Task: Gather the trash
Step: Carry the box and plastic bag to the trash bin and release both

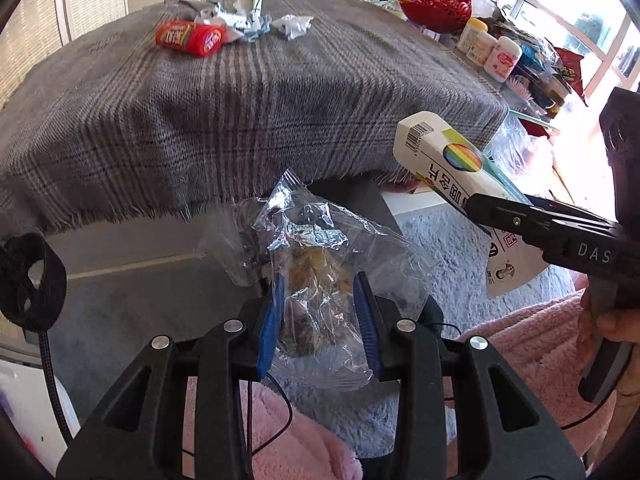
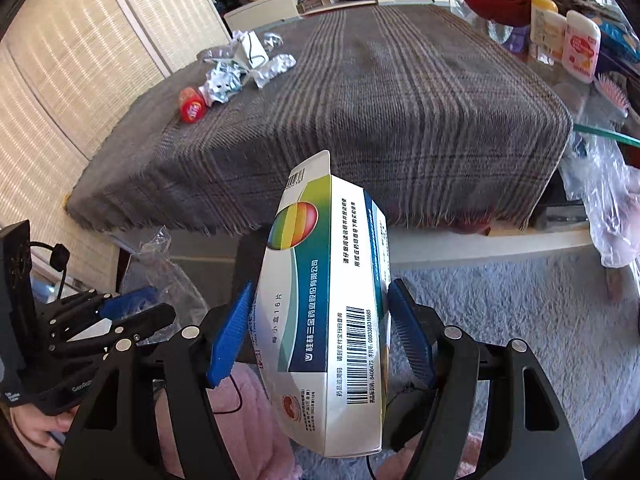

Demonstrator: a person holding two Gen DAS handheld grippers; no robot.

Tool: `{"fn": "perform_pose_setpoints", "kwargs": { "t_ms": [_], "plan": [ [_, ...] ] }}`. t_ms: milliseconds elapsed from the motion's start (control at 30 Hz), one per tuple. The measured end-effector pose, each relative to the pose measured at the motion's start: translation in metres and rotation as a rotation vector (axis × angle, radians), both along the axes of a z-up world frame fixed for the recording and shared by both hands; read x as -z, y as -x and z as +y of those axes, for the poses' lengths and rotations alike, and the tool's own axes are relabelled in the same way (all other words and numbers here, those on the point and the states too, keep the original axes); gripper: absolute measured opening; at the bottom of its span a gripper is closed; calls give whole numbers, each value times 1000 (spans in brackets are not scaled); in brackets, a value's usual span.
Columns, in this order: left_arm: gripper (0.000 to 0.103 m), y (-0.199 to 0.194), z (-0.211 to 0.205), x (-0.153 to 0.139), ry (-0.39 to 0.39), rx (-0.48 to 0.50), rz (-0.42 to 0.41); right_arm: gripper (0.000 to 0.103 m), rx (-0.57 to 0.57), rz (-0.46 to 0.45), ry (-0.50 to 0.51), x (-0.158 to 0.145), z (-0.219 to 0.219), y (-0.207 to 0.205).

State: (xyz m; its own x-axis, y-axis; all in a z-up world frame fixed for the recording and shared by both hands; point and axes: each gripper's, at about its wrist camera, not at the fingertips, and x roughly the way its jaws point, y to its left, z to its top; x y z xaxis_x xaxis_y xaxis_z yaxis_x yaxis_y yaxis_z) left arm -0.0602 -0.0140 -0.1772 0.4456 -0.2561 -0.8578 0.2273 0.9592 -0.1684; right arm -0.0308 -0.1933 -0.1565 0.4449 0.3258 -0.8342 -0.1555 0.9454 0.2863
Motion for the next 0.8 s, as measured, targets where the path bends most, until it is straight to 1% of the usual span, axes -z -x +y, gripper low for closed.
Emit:
{"fn": "perform_pose_setpoints", "kwargs": {
  "t_ms": [167, 333, 467, 600, 767, 800],
  "plan": [
    [33, -11, -3, 25, -9, -4, 48, 69, -9, 66, 4, 29, 10, -8],
    [34, -22, -3, 47, 19, -11, 88, 69, 3, 93, -6, 42, 14, -17],
    [34, -31, -7, 61, 25, -11, 115, 69, 12, 116, -10, 51, 15, -23],
    [34, -39, -11, 68, 9, -8, 125, 69, 9, 136, -14, 60, 21, -27],
    [35, -45, -13, 75, 15, -7, 139, 69, 19, 146, -34, 65, 22, -34],
    [37, -47, -14, 75, 17, -5, 142, 69, 20, 147, -42, 66, 20, -35]
  ]
}}
